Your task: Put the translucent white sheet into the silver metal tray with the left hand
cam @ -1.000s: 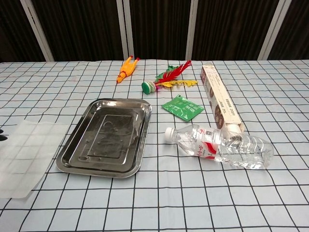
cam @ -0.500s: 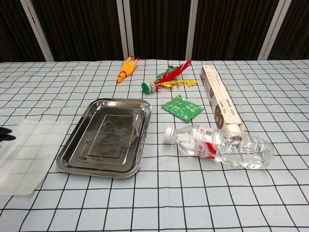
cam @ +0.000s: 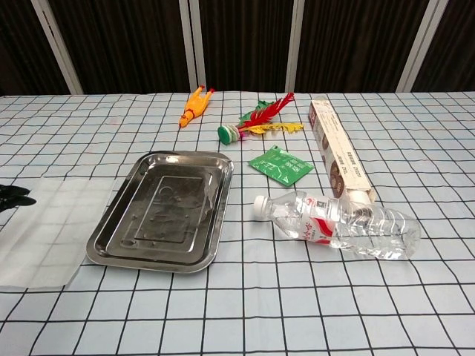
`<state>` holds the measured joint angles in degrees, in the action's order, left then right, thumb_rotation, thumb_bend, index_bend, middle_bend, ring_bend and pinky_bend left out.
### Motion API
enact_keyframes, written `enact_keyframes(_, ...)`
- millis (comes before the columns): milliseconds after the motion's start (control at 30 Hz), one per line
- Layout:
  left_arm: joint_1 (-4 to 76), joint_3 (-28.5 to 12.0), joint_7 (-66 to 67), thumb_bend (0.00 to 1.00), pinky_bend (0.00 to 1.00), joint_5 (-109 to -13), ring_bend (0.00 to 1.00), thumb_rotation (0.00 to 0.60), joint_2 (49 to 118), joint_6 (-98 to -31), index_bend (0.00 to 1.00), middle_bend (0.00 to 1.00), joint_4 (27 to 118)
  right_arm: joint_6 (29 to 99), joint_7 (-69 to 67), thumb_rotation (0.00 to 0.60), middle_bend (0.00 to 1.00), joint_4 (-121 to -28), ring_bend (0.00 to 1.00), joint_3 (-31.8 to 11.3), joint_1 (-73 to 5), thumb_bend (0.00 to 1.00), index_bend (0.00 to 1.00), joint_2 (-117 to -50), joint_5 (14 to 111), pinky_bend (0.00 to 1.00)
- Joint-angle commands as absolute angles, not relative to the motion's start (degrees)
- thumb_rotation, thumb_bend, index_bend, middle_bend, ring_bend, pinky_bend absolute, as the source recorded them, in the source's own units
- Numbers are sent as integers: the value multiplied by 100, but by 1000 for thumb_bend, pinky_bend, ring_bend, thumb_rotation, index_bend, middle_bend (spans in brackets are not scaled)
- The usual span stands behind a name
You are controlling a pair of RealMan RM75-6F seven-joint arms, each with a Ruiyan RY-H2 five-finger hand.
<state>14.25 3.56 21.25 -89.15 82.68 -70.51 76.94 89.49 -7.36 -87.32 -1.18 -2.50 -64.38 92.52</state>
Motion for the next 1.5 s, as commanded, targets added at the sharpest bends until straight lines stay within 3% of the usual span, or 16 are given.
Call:
enact_keyframes(33,1441,361,2124,274,0,-8927,0,600,8298,-7045,0,0,7678,8938,-730,600,0,-8733,0,-115,-252,290,0,-6437,9248,11)
enact_keyframes(367,1546,302,2077,327,0,-8964,0,600,8519,-7021,17,0,7552,8930,-717,600,0,-8736,0,-115,-254,289,0,-6435,9243,11)
enact_keyframes(600,1590,292,2060,391,0,-8938,0,600,8691,-6974,299,0,7412,8911,-722,600,0,-8741,0,-111,-254,290,0,-6426,9231,11)
enact_keyframes(1100,1600,332,1750,481,0,-9040,0,600,8771,-7113,472,1,7279,8913,-735,600,0,-8750,0,-102,-253,290,0,-6418,9247,11)
enact_keyframes(1300,1604,294,1633,488,0,-9120,0,600,8744,-7285,595,11,7324,8915,-741,600,0,-8753,0,-102,-251,290,0,-6416,9246,11)
enact_keyframes(1500,1623,207,1585,488,0,-9096,0,600,8706,-7377,622,21,7368,8917,-749,600,0,-8756,0,-101,-249,290,0,-6416,9246,11)
